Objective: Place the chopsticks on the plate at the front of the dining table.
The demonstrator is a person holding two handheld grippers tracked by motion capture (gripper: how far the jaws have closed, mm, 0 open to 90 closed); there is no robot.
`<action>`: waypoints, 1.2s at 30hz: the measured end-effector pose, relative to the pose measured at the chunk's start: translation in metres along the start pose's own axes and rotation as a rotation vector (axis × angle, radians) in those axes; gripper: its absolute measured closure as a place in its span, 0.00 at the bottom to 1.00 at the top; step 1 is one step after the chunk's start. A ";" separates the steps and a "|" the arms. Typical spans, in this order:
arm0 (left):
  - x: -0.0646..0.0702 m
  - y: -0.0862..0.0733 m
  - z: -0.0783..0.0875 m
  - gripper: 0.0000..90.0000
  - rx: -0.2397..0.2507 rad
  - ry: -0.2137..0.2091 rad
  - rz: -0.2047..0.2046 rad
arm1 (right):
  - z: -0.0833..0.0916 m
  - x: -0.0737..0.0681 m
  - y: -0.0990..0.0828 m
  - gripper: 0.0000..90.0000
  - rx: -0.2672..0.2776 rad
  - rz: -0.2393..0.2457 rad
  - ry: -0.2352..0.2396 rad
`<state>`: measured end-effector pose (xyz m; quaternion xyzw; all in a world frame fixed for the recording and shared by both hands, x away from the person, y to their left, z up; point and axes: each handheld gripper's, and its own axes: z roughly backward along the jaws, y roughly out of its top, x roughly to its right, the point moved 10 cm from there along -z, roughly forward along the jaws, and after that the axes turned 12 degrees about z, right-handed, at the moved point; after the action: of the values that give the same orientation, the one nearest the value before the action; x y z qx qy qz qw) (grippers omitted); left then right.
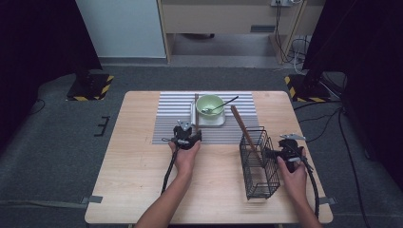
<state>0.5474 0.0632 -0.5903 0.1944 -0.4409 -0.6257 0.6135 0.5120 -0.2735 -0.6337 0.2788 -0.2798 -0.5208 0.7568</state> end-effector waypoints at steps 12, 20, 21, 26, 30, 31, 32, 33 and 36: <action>0.001 0.006 0.010 0.50 -0.014 -0.029 -0.024 | 0.000 0.000 0.000 0.02 0.000 0.000 0.000; 0.003 0.011 0.015 0.36 -0.015 -0.050 -0.070 | 0.000 0.000 0.000 0.02 -0.001 0.001 0.000; 0.003 0.011 0.015 0.35 -0.015 -0.050 -0.070 | 0.000 0.000 0.000 0.02 -0.001 0.001 0.000; 0.005 0.012 0.018 0.32 -0.019 -0.057 -0.074 | 0.000 0.000 0.000 0.02 -0.001 0.001 0.000; 0.008 0.012 0.020 0.30 -0.033 -0.080 -0.072 | 0.000 0.000 0.000 0.02 0.000 0.000 0.000; 0.008 0.013 0.022 0.29 -0.035 -0.081 -0.073 | 0.000 0.000 0.000 0.02 0.000 0.000 0.000; 0.008 0.014 0.023 0.27 -0.033 -0.079 -0.078 | 0.000 0.000 0.000 0.02 -0.001 0.001 0.000; 0.008 0.014 0.023 0.26 -0.033 -0.079 -0.078 | 0.000 0.000 0.000 0.02 -0.001 0.001 0.000; 0.008 0.015 0.027 0.22 -0.044 -0.083 -0.091 | 0.000 0.000 0.000 0.02 0.000 0.000 0.000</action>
<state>0.5342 0.0663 -0.5614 0.1746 -0.4426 -0.6700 0.5699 0.5120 -0.2735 -0.6337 0.2787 -0.2798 -0.5209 0.7568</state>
